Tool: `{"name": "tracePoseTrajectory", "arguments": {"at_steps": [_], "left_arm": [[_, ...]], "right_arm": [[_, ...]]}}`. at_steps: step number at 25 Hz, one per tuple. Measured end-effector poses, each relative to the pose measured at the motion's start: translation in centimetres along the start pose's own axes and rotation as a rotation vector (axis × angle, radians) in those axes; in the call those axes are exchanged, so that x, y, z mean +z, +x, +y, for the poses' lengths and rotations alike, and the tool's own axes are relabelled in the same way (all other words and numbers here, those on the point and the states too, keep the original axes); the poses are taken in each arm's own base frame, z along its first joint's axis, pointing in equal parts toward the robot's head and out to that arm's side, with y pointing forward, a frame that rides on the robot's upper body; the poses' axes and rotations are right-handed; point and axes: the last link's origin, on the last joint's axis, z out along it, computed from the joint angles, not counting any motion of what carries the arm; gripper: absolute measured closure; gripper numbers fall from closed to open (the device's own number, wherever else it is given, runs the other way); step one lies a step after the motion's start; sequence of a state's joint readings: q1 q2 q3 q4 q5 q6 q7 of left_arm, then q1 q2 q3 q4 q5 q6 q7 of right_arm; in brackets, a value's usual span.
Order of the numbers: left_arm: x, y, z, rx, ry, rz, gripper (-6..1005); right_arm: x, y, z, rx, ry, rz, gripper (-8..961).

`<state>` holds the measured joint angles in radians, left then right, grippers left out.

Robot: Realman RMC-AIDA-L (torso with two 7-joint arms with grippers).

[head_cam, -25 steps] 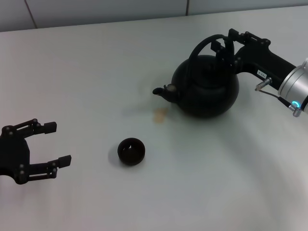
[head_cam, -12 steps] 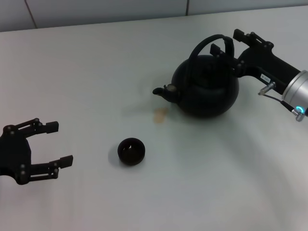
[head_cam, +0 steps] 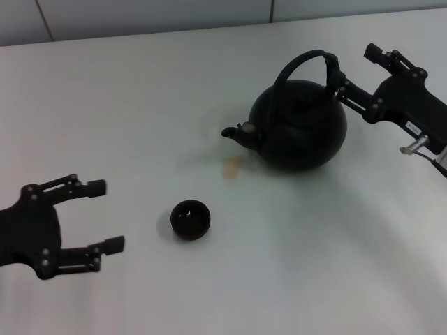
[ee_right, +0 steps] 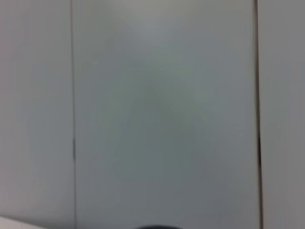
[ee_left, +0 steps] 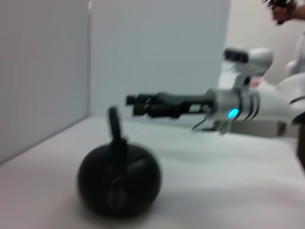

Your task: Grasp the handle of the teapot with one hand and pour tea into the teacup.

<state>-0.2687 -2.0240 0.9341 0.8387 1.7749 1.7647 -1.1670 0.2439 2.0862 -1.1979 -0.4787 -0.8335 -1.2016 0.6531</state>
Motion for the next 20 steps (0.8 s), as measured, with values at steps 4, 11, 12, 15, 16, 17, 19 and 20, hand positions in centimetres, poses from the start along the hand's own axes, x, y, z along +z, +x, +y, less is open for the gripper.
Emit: {"name": "tracePoseTrajectory", "arguments": {"at_steps": [4, 11, 12, 15, 16, 17, 19, 20], "left_arm": [[0.8, 0.6, 0.8, 0.041, -0.049, 0.048, 136], [0.9, 0.9, 1.9, 0.042, -0.110, 0.083, 136], [0.9, 0.9, 1.9, 0.042, -0.110, 0.083, 136], [0.9, 0.8, 2.4, 0.031, -0.130, 0.099, 136], [1.0, 0.9, 2.5, 0.030, -0.138, 0.103, 136], [1.2, 0.9, 2.6, 0.028, -0.145, 0.107, 136], [1.4, 1.0, 2.5, 0.026, -0.152, 0.110, 136], [1.5, 1.0, 2.4, 0.026, -0.155, 0.111, 136]], "right_arm": [[-1.5, -0.5, 1.5, 0.007, -0.083, -0.084, 179], [-2.7, -1.2, 4.2, -0.037, -0.310, -0.128, 180], [-2.9, -1.2, 4.6, -0.041, -0.342, -0.127, 181], [-3.2, -0.8, 5.5, -0.065, -0.407, -0.111, 181], [-3.2, -0.7, 5.7, -0.068, -0.415, -0.106, 181], [-3.2, -0.6, 6.0, -0.066, -0.423, -0.102, 182], [-3.4, -0.3, 6.3, -0.070, -0.435, -0.092, 182], [-3.4, -0.3, 6.3, -0.070, -0.435, -0.092, 182]]}}
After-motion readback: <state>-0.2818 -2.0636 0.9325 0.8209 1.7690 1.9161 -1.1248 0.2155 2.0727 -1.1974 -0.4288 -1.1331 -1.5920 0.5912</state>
